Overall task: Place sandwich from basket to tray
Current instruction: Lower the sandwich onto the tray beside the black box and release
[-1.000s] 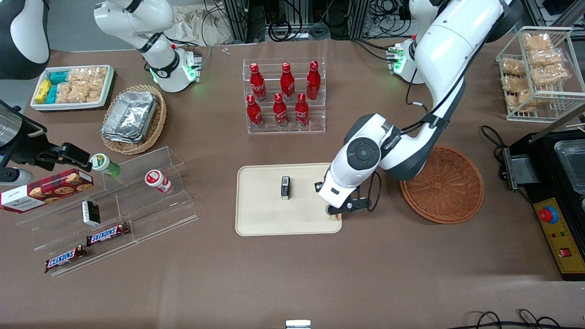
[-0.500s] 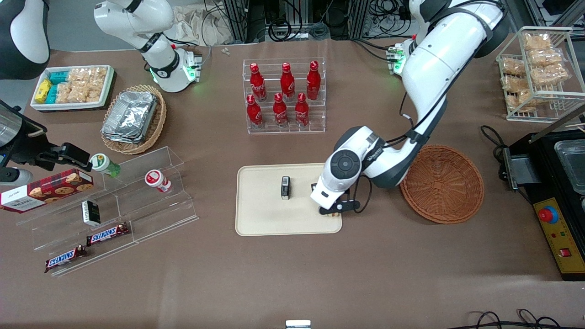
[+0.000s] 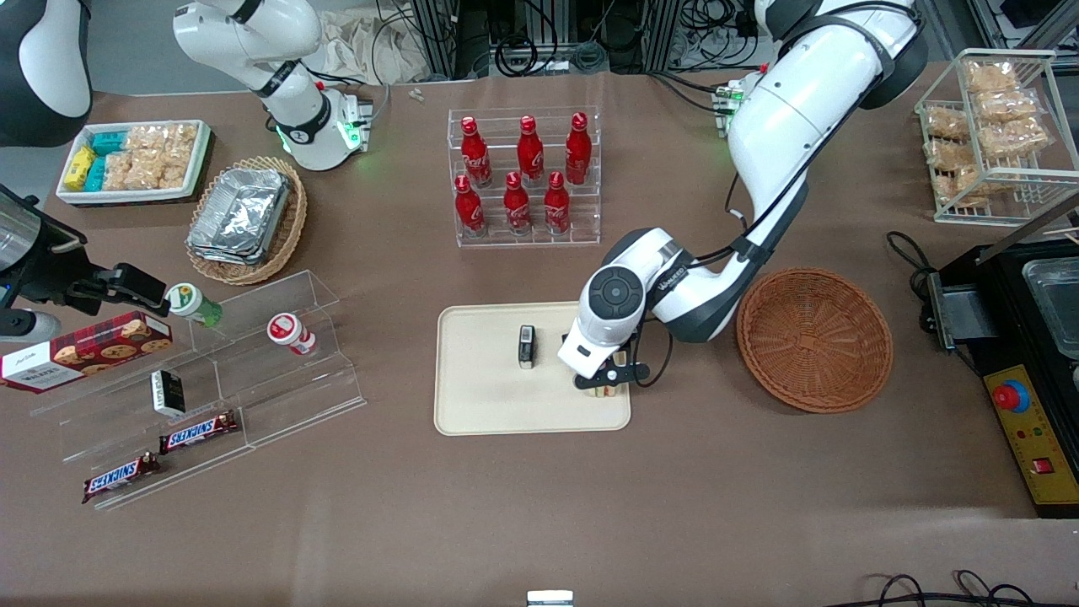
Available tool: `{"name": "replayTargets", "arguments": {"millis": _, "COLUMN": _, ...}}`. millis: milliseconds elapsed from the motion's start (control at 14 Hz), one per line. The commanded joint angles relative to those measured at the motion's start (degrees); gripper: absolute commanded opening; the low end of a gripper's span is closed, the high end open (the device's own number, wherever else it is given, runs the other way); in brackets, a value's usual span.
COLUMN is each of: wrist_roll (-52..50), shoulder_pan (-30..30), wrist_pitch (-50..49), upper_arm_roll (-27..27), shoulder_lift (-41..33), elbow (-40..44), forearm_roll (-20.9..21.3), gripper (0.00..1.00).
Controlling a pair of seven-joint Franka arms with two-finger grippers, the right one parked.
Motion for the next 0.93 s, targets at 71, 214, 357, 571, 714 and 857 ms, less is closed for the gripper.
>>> {"name": "replayTargets", "arguments": {"millis": 71, "wrist_roll": -1.4, "shoulder_pan": -0.1, "wrist_pitch": 0.0, "upper_arm_roll": 0.2, "shoulder_lift": -0.4, "elbow": 1.5, "forearm_roll": 1.8, "gripper": 1.0}}
{"name": "replayTargets", "arguments": {"millis": 214, "wrist_roll": -1.4, "shoulder_pan": 0.2, "wrist_pitch": -0.9, "upper_arm_roll": 0.3, "shoulder_lift": -2.4, "elbow": 1.5, "forearm_roll": 1.8, "gripper": 1.0}}
{"name": "replayTargets", "arguments": {"millis": 357, "wrist_roll": -1.6, "shoulder_pan": 0.9, "wrist_pitch": -5.4, "upper_arm_roll": 0.3, "shoulder_lift": -5.9, "elbow": 2.0, "forearm_roll": 1.5, "gripper": 1.0}}
{"name": "replayTargets", "arguments": {"millis": 571, "wrist_roll": 2.0, "shoulder_pan": 6.2, "wrist_pitch": -13.2, "upper_arm_roll": -0.6, "shoulder_lift": -11.9, "elbow": 2.9, "forearm_roll": 0.2, "gripper": 1.0}}
{"name": "replayTargets", "arguments": {"millis": 714, "wrist_roll": 8.4, "shoulder_pan": 9.2, "wrist_pitch": -15.9, "upper_arm_roll": -0.9, "shoulder_lift": -16.3, "elbow": 2.5, "forearm_roll": -4.6, "gripper": 1.0}}
{"name": "replayTargets", "arguments": {"millis": 857, "wrist_roll": 13.0, "shoulder_pan": 10.7, "wrist_pitch": -19.6, "upper_arm_roll": -0.6, "shoulder_lift": -19.6, "elbow": 1.8, "forearm_roll": -6.0, "gripper": 1.0}}
